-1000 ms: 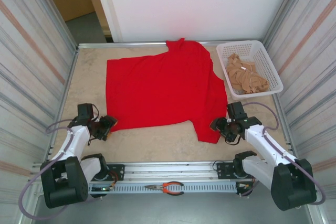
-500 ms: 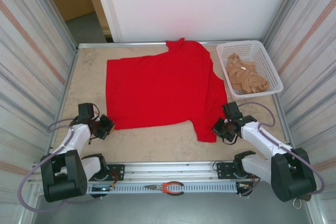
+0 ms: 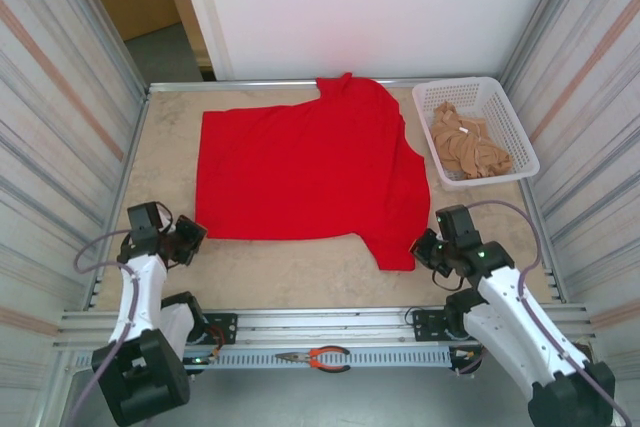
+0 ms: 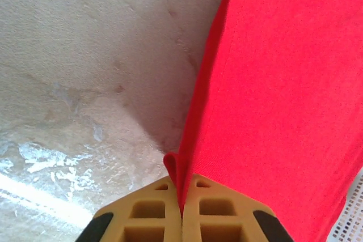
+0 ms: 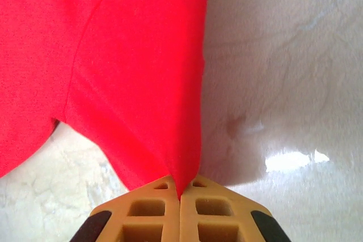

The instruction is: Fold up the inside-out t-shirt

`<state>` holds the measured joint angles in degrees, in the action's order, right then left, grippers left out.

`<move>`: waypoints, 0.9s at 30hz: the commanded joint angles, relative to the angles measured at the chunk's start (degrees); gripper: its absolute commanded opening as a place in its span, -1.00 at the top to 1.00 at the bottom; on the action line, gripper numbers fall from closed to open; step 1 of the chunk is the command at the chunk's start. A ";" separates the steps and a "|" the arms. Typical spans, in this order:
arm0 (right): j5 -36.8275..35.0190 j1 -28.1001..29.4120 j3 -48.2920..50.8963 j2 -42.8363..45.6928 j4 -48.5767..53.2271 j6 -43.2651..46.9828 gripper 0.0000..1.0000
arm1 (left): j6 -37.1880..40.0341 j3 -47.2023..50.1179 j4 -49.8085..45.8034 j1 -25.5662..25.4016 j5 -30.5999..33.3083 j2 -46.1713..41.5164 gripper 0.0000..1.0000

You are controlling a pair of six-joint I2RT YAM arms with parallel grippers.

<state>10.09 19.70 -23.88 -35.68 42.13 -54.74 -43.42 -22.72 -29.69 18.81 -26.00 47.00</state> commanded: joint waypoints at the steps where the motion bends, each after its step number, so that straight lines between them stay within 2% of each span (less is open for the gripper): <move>1: -1.84 3.08 0.58 4.74 8.45 -5.10 1.00 | -2.02 0.90 -4.98 0.50 -0.91 -3.04 1.00; 8: -8.12 16.52 -0.64 13.43 15.42 -17.39 1.00 | -6.30 0.06 -11.71 0.49 2.43 -11.61 1.00; 12: -12.73 24.51 -3.64 14.84 17.65 -22.69 1.00 | -6.85 -1.77 -14.33 0.45 3.14 -11.15 1.00; 15: -16.72 30.76 -5.87 12.42 16.48 -25.56 1.00 | -6.79 -2.11 -14.07 0.44 3.51 -11.36 1.00; 19: -21.89 39.02 -7.76 4.78 11.06 -27.98 1.00 | -6.75 -1.91 -12.06 0.54 3.29 -10.73 1.00; 23: -21.86 41.80 -6.79 -3.33 5.68 -28.06 1.00 | -7.01 -1.93 -10.92 0.49 3.02 -9.92 1.00; 25: -21.95 41.81 -5.86 -5.57 5.51 -28.39 0.12 | -6.84 -1.95 -10.48 0.53 2.71 -9.75 1.00; 27: -24.38 40.62 -6.21 -4.91 8.83 -28.12 -0.32 | -6.60 -2.19 -10.60 0.56 2.78 -9.60 1.00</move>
<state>-9.80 60.86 -30.46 -41.25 48.99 -81.01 -49.65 -23.24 -40.97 18.81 -23.46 37.23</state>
